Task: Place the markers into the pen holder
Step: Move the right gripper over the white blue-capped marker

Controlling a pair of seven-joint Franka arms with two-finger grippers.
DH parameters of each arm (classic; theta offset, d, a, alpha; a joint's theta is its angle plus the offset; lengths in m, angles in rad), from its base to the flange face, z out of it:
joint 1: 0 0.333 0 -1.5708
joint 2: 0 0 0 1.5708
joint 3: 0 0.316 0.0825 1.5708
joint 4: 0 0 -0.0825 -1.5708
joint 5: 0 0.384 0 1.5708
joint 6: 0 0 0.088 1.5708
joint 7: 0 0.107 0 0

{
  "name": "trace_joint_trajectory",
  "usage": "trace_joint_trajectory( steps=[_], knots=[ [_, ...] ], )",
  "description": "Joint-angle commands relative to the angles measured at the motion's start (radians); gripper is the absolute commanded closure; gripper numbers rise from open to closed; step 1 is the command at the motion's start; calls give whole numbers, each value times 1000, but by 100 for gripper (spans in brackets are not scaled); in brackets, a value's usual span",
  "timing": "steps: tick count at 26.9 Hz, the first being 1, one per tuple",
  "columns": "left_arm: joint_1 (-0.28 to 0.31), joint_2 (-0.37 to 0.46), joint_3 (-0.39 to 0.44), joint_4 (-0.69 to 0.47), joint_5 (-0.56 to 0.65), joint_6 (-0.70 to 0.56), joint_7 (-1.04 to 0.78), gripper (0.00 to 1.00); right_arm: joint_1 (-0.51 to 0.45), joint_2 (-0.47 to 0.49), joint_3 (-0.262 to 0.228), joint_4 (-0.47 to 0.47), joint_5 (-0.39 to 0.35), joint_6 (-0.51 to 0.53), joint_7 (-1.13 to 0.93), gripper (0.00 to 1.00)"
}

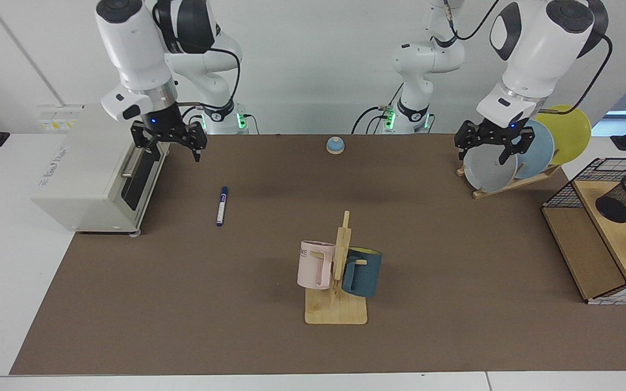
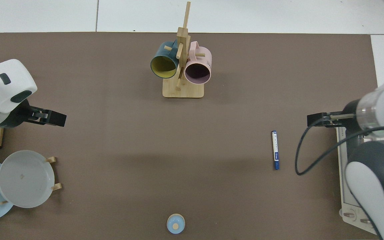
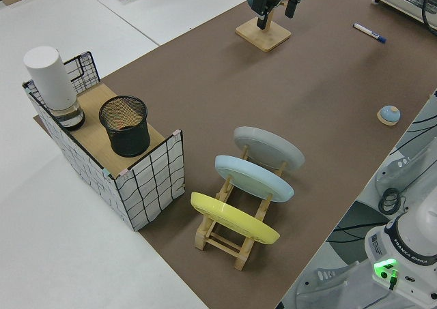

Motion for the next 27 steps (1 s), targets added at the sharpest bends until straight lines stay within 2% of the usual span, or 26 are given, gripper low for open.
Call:
trace_joint_trajectory(
  steps=[1, 6, 11, 20, 24, 27],
  knots=[
    [11, 3, -2, 3, -12, 10, 16, 0, 39, 89, 1, -12, -2, 77, 49, 0],
    [11, 3, -3, 1, -12, 10, 16, 0, 39, 149, 1, -38, -2, 126, 38, 0],
    [11, 3, -2, -2, -12, 10, 16, 0, 42, 192, 1, -150, -1, 289, 38, 0],
    [9, 3, -2, -2, -12, 8, 16, 0, 19, 191, 1, -315, -1, 412, 7, 0],
    [9, 1, -2, -2, -12, 8, 16, 0, 7, 200, 1, -331, 1, 433, -26, 0],
    [11, 3, -2, -2, -12, 8, 16, 0, 4, 233, 1, -331, 1, 490, -31, 0]
  ],
)
